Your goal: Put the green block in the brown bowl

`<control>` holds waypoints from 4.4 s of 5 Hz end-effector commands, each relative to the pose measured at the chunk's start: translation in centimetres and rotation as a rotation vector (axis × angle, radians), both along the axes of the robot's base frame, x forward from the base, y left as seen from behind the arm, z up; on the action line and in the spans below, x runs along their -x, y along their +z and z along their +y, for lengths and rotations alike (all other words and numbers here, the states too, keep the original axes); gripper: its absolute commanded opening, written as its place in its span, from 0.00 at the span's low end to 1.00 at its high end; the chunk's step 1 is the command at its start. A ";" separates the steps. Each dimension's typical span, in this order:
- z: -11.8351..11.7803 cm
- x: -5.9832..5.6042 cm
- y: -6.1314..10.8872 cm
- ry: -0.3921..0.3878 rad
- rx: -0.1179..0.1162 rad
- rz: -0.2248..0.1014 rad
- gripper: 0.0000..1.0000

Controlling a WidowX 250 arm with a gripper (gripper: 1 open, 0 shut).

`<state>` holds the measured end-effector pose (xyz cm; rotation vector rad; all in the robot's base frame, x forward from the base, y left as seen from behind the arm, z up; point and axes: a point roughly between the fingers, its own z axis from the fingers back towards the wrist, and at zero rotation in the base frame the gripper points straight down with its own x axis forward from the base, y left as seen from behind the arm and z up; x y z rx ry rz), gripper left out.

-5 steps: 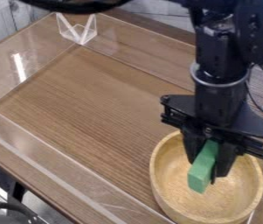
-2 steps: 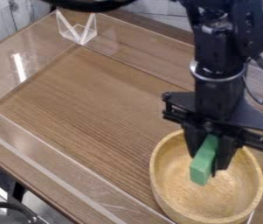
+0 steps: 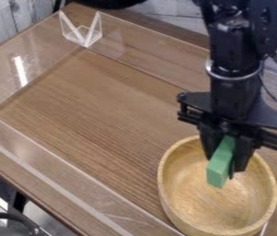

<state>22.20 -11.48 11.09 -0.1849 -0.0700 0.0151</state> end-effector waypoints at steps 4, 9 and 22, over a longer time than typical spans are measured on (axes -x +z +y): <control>-0.6 -2.5 0.4 -0.004 0.039 -0.056 0.00; 0.1 -3.4 -2.3 -0.018 0.051 -0.046 0.00; 1.8 -2.1 -4.6 -0.013 0.068 0.106 0.00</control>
